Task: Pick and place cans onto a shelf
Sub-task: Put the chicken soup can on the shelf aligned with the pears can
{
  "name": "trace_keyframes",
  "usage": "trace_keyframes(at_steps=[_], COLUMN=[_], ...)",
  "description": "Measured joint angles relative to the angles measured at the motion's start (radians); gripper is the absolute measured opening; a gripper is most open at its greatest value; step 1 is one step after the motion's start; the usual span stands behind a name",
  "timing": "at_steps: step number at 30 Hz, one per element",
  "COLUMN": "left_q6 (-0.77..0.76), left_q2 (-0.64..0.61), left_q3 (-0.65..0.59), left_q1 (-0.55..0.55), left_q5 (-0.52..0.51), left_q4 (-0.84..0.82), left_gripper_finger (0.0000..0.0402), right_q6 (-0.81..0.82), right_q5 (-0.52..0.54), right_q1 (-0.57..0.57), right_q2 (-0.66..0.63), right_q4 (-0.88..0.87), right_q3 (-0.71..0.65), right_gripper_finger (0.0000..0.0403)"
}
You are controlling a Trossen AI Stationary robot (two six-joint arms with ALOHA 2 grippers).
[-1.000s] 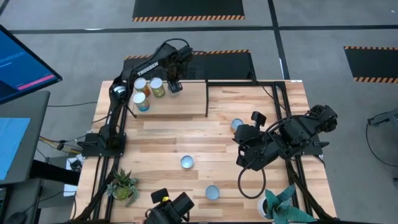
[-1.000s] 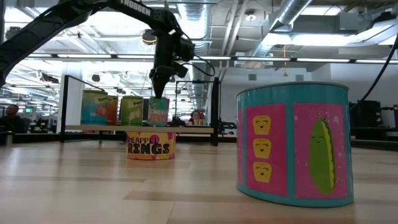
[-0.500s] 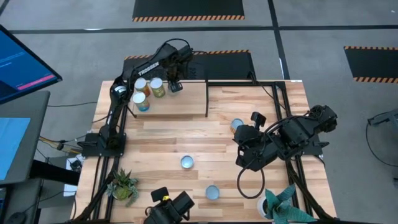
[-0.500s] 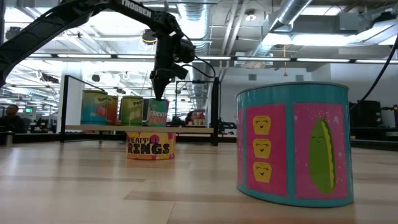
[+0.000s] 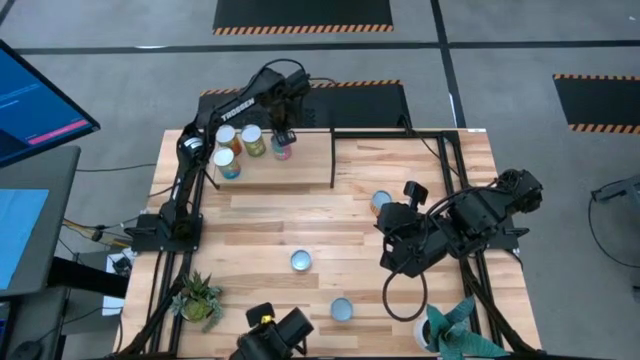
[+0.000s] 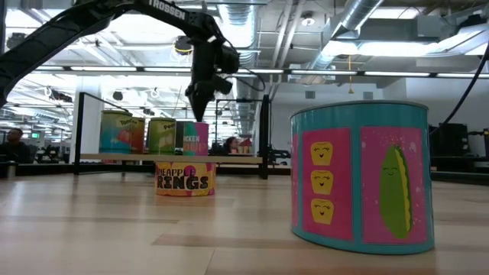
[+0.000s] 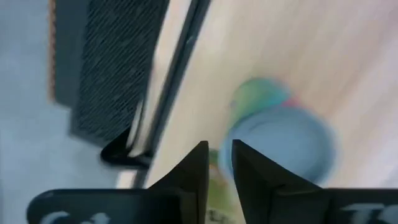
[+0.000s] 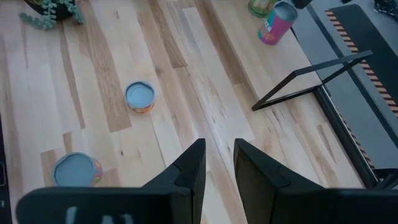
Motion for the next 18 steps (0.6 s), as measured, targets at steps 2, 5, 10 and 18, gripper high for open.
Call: trace_keyframes(at_steps=[2,5,10,18], left_q6=[-0.012,0.021,0.131,0.193], left_q2=[-0.001,-0.002,-0.001,-0.002], left_q3=[0.033,0.06,0.034,-0.056], left_q1=[-0.008,-0.048,-0.121,-0.162], left_q5=[0.086,0.162,0.134,-0.009], left_q4=[-0.004,-0.011,-0.013,0.015], left_gripper_finger=[0.0064,0.0066,0.0067,0.0067], right_q6=[-0.002,-0.002,-0.002,-0.004], right_q5=[0.0,0.0,0.0,-0.001], right_q1=[0.0,-0.001,0.001,0.012], right_q2=[0.0,0.0,0.0,0.0], right_q4=[0.0,0.0,0.0,0.0], right_q3=[0.0,0.0,0.0,0.0], right_gripper_finger=[0.0106,0.0106,0.0106,0.0106])
